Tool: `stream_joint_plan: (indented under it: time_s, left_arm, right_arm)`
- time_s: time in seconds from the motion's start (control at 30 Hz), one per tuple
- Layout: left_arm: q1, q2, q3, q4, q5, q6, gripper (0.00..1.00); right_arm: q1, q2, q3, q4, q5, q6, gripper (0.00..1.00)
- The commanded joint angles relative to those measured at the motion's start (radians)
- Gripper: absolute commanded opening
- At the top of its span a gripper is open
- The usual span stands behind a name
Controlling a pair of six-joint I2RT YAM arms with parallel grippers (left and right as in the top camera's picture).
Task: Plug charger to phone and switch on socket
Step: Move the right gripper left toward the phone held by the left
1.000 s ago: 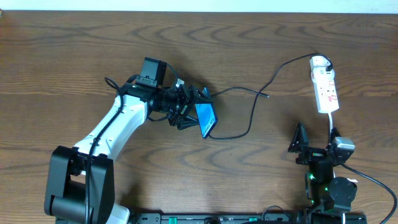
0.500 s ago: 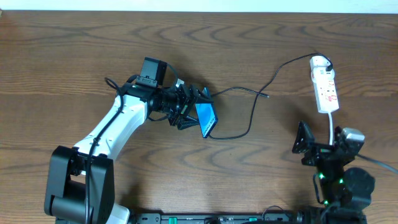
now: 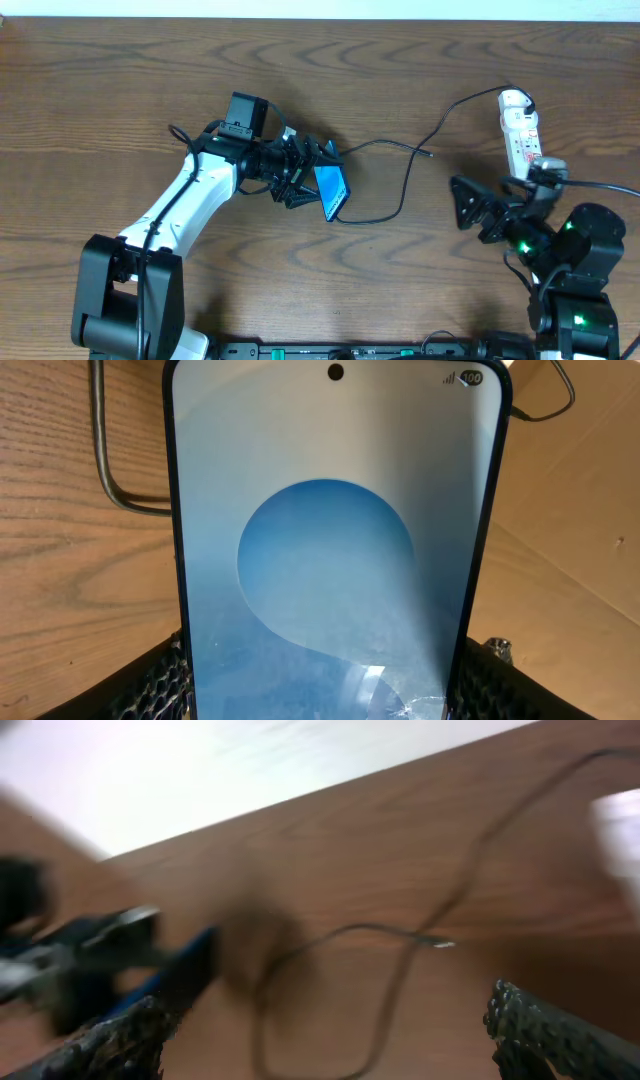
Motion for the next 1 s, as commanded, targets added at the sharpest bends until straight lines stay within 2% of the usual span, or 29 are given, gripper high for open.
stream_joint_plan:
  time_s: [0.0, 0.1, 0.27, 0.4, 0.53, 0.77, 0.97]
  left_arm:
    - [0.006, -0.026, 0.006, 0.003, 0.043, 0.002, 0.70]
    - [0.006, -0.026, 0.006, 0.003, 0.043, 0.002, 0.69]
    - [0.006, -0.026, 0.006, 0.004, 0.042, 0.002, 0.70]
    - [0.006, -0.026, 0.006, 0.022, 0.043, 0.001, 0.69]
    - [0.006, -0.026, 0.006, 0.029, 0.042, -0.006, 0.70]
    - [0.006, -0.026, 0.006, 0.039, 0.042, -0.010, 0.70]
    - [0.006, -0.026, 0.006, 0.040, 0.042, -0.017, 0.70]
  right_arm:
    - [-0.007, 0.011, 0.019, -0.001, -0.221, 0.028, 0.99]
    - [-0.007, 0.012, 0.019, -0.002, -0.217, 0.051, 0.99]
    - [-0.007, 0.018, 0.019, 0.087, -0.139, 0.055, 0.99]
    - [-0.001, 0.050, 0.019, 0.058, -0.034, 0.059, 0.99]
    - [0.042, 0.082, 0.021, 0.044, 0.023, 0.124, 0.99]
    - [0.257, 0.099, 0.021, 0.043, 0.117, 0.320, 0.97]
    - [0.510, 0.099, 0.021, 0.033, 0.313, 0.473, 0.97]
